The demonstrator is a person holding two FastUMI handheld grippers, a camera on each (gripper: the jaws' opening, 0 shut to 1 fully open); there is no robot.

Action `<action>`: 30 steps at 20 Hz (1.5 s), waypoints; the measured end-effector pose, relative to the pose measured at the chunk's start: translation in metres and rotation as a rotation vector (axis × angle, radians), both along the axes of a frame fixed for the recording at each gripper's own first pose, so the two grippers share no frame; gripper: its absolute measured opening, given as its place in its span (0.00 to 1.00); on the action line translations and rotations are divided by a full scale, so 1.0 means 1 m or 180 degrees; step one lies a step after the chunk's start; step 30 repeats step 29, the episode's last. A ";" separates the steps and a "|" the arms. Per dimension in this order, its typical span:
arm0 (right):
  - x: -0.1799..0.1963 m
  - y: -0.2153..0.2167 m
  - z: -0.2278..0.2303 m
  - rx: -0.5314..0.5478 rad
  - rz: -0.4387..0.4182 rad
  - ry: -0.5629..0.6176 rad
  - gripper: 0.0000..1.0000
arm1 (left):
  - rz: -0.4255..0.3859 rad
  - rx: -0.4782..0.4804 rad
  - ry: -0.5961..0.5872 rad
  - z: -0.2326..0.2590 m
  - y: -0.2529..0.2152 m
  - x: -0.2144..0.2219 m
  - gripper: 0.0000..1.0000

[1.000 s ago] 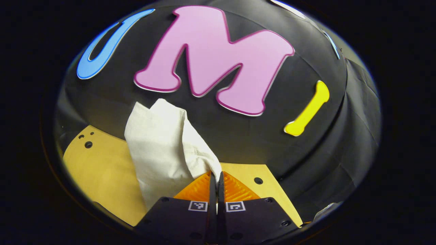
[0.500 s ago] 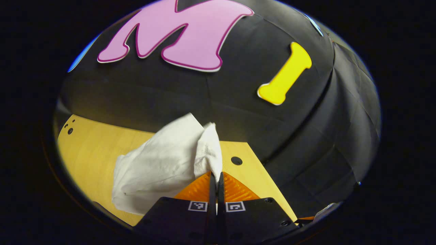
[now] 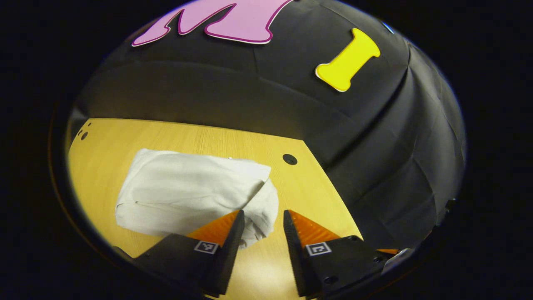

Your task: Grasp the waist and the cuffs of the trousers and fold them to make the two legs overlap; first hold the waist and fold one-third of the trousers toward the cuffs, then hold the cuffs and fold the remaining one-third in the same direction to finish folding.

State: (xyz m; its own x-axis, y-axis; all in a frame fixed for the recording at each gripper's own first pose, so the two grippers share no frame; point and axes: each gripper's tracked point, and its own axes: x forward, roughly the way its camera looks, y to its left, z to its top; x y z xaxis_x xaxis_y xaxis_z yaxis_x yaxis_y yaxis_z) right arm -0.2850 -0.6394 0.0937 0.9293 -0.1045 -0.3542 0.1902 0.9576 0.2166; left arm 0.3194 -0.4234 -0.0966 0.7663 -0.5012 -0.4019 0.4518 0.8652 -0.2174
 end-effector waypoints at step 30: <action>-0.093 0.286 0.073 -0.0345 0.0449 -0.0488 0.99 | 0.1175 0.0000 -0.1171 0.018 0.436 -0.280 0.96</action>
